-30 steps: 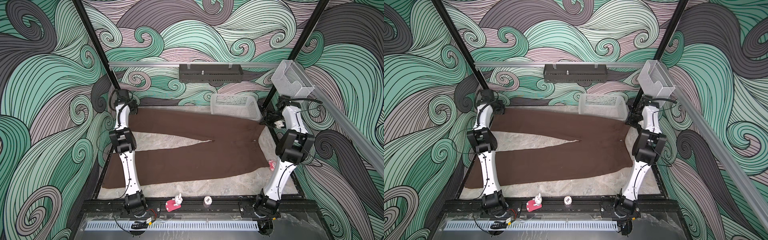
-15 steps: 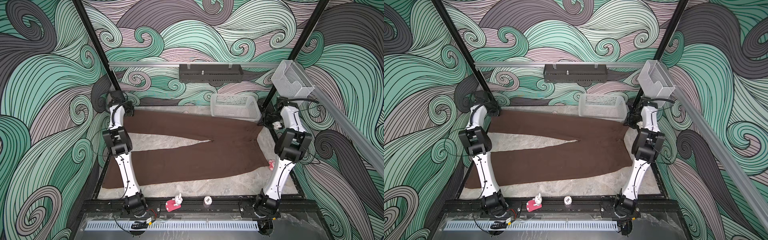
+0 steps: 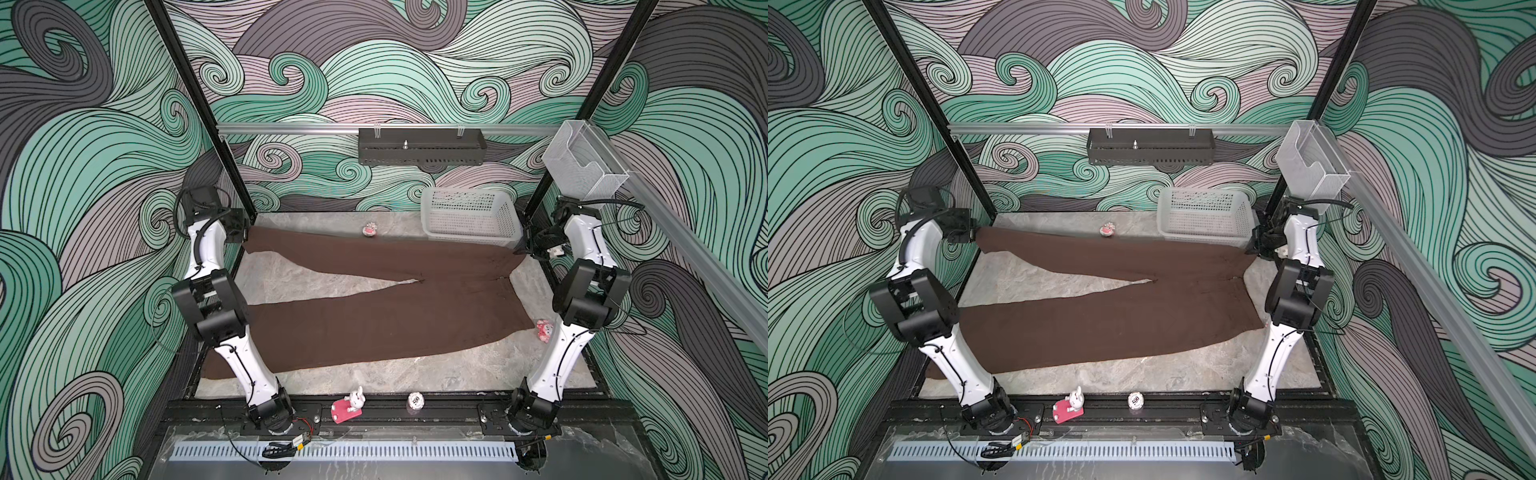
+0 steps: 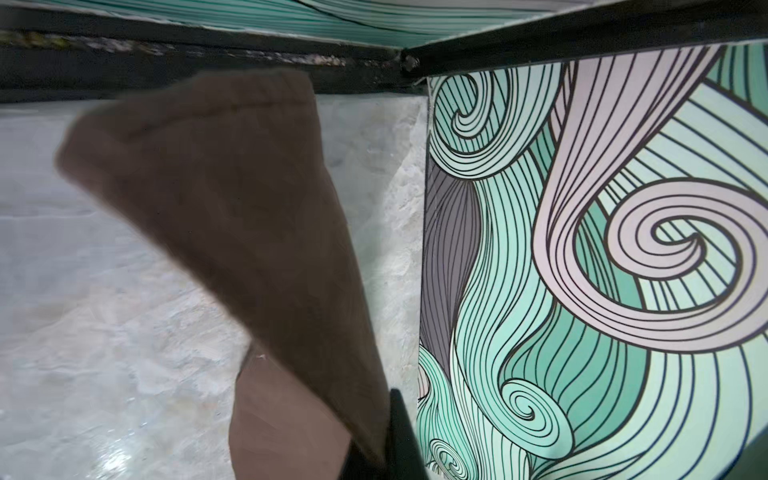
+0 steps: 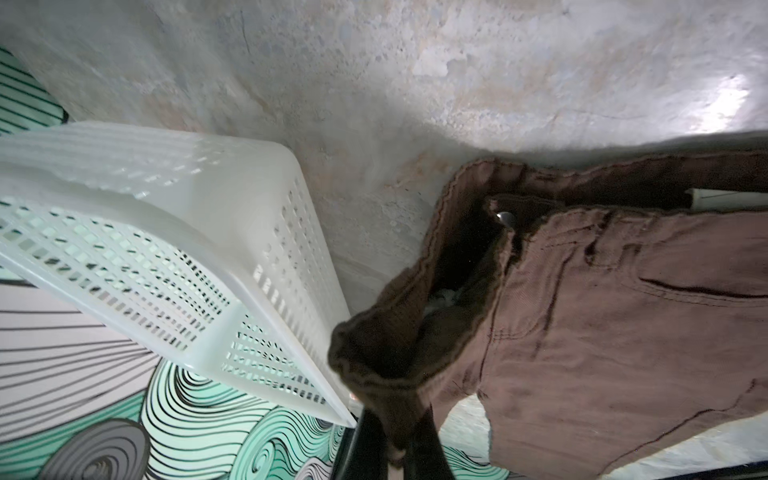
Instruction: Fold and stack the trousers
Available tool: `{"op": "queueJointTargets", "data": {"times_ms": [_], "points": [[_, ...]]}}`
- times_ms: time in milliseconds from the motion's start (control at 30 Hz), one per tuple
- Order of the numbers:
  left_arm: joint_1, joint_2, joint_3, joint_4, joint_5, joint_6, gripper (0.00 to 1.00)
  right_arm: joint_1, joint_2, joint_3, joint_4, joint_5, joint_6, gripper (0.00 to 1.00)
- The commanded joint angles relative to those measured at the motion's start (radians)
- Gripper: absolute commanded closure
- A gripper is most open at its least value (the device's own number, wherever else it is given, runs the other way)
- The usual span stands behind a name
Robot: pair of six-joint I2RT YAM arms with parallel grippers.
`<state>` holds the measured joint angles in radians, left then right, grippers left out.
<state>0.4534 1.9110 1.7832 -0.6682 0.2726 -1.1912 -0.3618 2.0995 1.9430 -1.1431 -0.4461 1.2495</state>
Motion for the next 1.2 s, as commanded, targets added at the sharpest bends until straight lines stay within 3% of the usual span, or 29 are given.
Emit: {"op": "queueJointTargets", "data": {"times_ms": [0, 300, 667, 1167], "points": [[0.046, -0.097, -0.076, 0.054, -0.032, 0.057, 1.0, -0.068, -0.118, -0.088, -0.005, 0.033, -0.13, 1.0], [0.113, -0.271, -0.351, 0.067, -0.009, 0.087, 1.0, -0.146, -0.332, -0.416, 0.03, 0.096, -0.314, 1.0], [0.164, -0.533, -0.521, -0.14, -0.149, 0.174, 1.0, -0.161, -0.458, -0.679, 0.087, 0.09, -0.38, 1.0], [0.183, -0.684, -0.627, -0.283, -0.264, 0.231, 1.0, -0.242, -0.497, -0.762, 0.065, 0.103, -0.515, 1.0]]}}
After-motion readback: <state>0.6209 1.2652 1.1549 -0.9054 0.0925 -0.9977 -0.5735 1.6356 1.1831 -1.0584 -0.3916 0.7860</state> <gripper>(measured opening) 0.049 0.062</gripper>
